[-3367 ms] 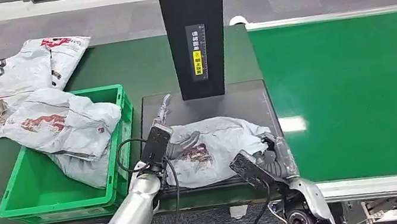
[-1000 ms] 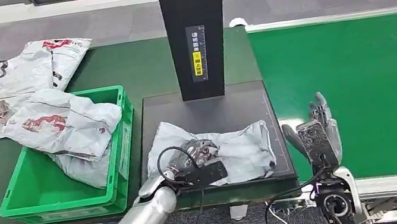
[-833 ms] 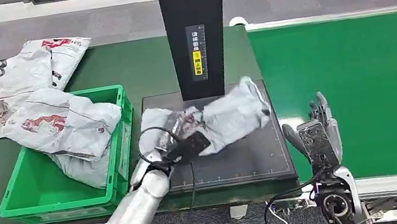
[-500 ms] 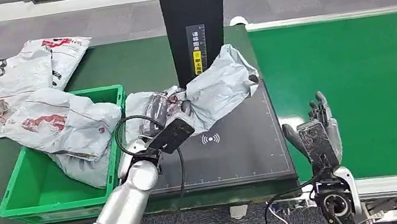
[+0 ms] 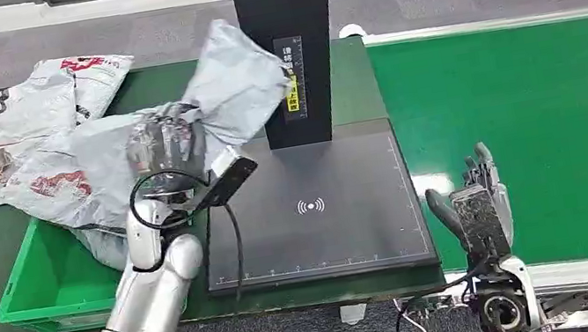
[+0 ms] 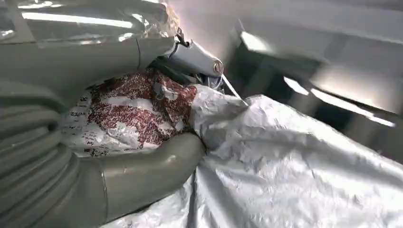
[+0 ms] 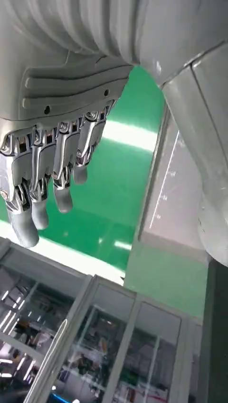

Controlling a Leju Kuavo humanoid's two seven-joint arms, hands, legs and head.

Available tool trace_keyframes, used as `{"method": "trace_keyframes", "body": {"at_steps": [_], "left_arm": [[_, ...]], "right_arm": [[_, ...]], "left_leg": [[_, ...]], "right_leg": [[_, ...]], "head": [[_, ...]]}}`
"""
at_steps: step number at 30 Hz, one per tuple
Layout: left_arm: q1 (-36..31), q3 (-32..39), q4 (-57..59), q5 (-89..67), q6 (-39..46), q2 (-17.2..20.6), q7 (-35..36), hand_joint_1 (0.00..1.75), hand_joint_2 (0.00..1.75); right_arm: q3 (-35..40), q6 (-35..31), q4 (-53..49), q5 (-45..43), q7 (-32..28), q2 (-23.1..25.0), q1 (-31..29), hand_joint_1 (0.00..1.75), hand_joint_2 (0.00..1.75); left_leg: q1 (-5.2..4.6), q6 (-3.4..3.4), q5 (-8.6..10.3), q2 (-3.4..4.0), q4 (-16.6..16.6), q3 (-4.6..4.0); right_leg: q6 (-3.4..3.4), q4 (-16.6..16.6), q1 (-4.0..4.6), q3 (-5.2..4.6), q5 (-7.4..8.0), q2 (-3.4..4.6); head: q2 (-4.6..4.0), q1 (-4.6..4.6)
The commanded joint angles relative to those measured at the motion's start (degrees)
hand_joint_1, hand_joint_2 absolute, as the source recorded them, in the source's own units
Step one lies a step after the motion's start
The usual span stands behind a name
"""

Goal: Moved the parcel from conveyor to table for the left to box.

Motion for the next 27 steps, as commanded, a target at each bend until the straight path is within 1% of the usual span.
{"method": "trace_keyframes", "body": {"at_steps": [1,4,7,9,10,11,12,13,14,15,17,18,27], "left_arm": [[-0.13,19.75,8.72,-15.80,2.03,7.10,9.33,1.75,1.75],[-0.10,21.55,9.26,-14.32,2.03,6.87,8.69,1.75,1.75],[1.50,22.34,8.14,-13.97,2.03,7.20,8.49,1.75,1.75],[1.74,21.91,11.23,-15.84,2.03,7.75,8.93,1.75,1.75],[1.90,21.88,12.73,-15.64,1.91,7.47,8.76,1.75,1.75],[2.42,21.22,13.52,-16.82,0.89,7.48,10.39,1.75,1.75],[2.79,20.99,14.20,-16.82,-0.06,7.35,10.56,1.75,1.75],[3.22,18.93,14.60,-16.82,-1.26,7.75,12.25,1.75,1.75],[3.22,18.93,14.60,-16.82,-1.26,7.75,12.25,1.75,1.75],[3.22,18.93,14.60,-16.82,-1.26,7.75,12.25,1.75,1.75],[3.22,18.93,14.60,-16.82,-1.26,7.75,12.25,1.75,1.75],[2.95,18.29,14.67,-16.82,-1.46,7.75,12.93,1.75,1.75],[2.95,18.29,14.67,-16.82,-1.46,7.75,12.93,1.75,1.75]], "right_arm": [[-5.37,-0.63,-2.38,0.50,2.91,0.40,-2.02,0.00,1.75],[-6.83,-0.54,-4.68,0.37,3.10,-0.22,0.23,0.00,1.75],[-6.96,-0.07,-5.70,-0.19,2.59,-0.54,2.58,0.00,1.75],[-6.80,-0.09,-6.20,-0.55,2.25,-0.61,3.69,0.00,1.75],[-6.49,-0.26,-6.69,-0.75,1.93,-0.72,4.50,0.00,1.75],[-6.19,-0.36,-7.03,-0.73,1.93,-0.76,5.14,0.00,1.75],[-6.10,-0.46,-7.26,-0.79,1.91,-0.73,5.61,0.00,1.75],[-6.04,-0.61,-7.47,-0.85,1.89,-0.70,6.00,0.00,1.75],[-6.04,-0.61,-7.47,-0.85,1.89,-0.70,6.00,0.00,1.75],[-6.04,-0.61,-7.47,-0.85,1.89,-0.70,6.00,0.00,1.75],[-6.04,-0.61,-7.47,-0.85,1.89,-0.70,6.00,0.00,1.75],[-6.02,-0.63,-7.62,-0.83,1.89,-0.74,5.95,0.00,1.75],[-6.02,-0.63,-7.62,-0.83,1.89,-0.74,5.95,0.00,1.75]], "left_leg": [[-0.05,-0.05,-0.04,0.50,-0.23,0.33],[-0.02,-0.02,-0.01,0.23,-0.08,0.13],[-0.03,0.00,-0.02,0.07,-0.11,0.17],[0.00,0.00,-0.04,0.15,-0.25,0.36],[0.00,0.01,-0.01,0.19,-0.53,0.63],[-0.02,-0.01,-0.02,0.23,-0.50,0.62],[-0.04,-0.01,-0.03,0.12,-0.33,0.43],[-0.05,0.00,-0.04,0.03,-0.25,0.35],[-0.06,0.00,-0.04,-0.04,-0.28,0.39],[-0.06,0.00,-0.06,0.03,-0.16,0.22],[-0.03,-0.03,-0.08,0.07,-0.26,0.35],[-0.02,-0.05,-0.09,0.05,-0.07,0.11],[0.00,-0.05,-0.09,0.06,-0.05,0.09]], "right_leg": [[-0.07,-0.11,-0.04,0.13,0.07,0.48],[-0.02,-0.02,-0.02,-0.01,0.01,0.24],[-0.01,-0.05,-0.03,0.09,-0.03,0.08],[-0.02,-0.22,0.00,0.28,-0.03,0.15],[-0.04,-0.50,0.01,0.54,0.01,0.16],[-0.06,-0.46,-0.01,0.51,0.00,0.21],[-0.04,-0.30,-0.03,0.36,-0.03,0.12],[-0.03,-0.23,-0.04,0.32,-0.05,0.05],[-0.04,-0.23,-0.05,0.36,-0.08,-0.01],[-0.02,-0.13,-0.05,0.17,-0.05,0.07],[-0.05,-0.25,-0.02,0.30,-0.04,0.08],[-0.03,-0.07,-0.02,0.05,-0.04,0.09],[-0.04,-0.07,0.00,0.02,-0.05,0.09]], "head": [[0.02,0.00],[0.00,0.00],[0.00,0.00],[0.00,0.00],[0.00,0.00],[0.00,0.00],[0.02,0.00],[0.00,0.00],[0.00,0.00],[0.02,0.00],[0.00,0.00],[0.02,0.00],[0.00,0.00]]}}
